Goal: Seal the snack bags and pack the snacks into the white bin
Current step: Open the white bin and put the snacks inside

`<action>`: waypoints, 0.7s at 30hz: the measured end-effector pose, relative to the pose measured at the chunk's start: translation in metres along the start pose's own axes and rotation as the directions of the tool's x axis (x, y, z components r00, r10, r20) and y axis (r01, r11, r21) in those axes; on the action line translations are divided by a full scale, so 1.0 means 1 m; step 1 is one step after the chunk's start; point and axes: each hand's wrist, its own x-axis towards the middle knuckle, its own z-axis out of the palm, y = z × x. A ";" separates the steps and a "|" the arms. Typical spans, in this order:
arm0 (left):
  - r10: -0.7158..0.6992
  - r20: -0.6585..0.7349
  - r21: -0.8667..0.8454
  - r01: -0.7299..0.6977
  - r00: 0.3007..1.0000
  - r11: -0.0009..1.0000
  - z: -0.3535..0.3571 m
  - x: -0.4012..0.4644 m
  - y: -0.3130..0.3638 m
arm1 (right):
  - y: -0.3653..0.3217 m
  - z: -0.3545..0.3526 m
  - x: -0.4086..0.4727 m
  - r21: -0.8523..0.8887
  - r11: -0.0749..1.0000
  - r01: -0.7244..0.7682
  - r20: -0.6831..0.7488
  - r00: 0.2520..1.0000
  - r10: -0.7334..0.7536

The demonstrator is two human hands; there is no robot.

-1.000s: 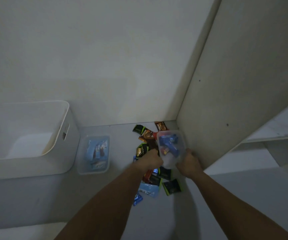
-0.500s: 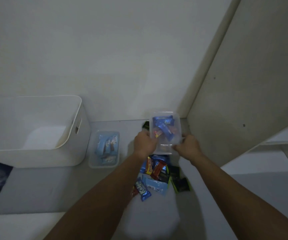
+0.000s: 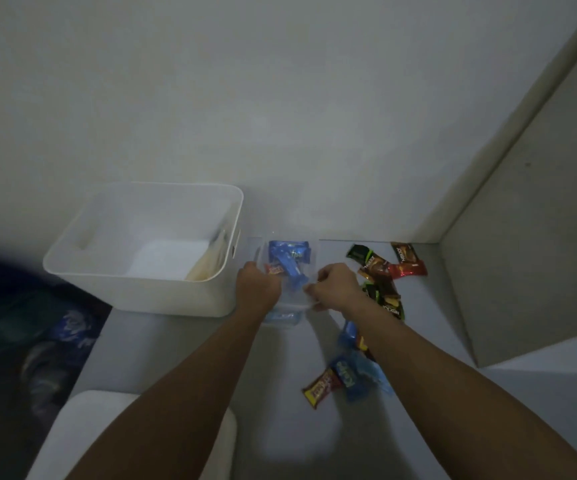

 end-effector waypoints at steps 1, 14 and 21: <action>-0.002 0.000 0.001 0.002 1.000 1.000 -0.003 0.002 -0.005 | 0.000 0.008 0.001 -0.012 1.000 0.000 0.008 1.000 0.000; -0.042 0.276 -0.157 0.088 0.960 0.984 -0.018 0.010 -0.049 | 0.017 0.044 0.012 0.083 0.992 -0.097 0.149 0.985 0.084; 0.110 0.333 -0.231 -0.031 0.936 0.972 -0.038 0.001 -0.014 | -0.002 0.003 0.007 0.222 0.959 -0.175 0.200 0.971 0.131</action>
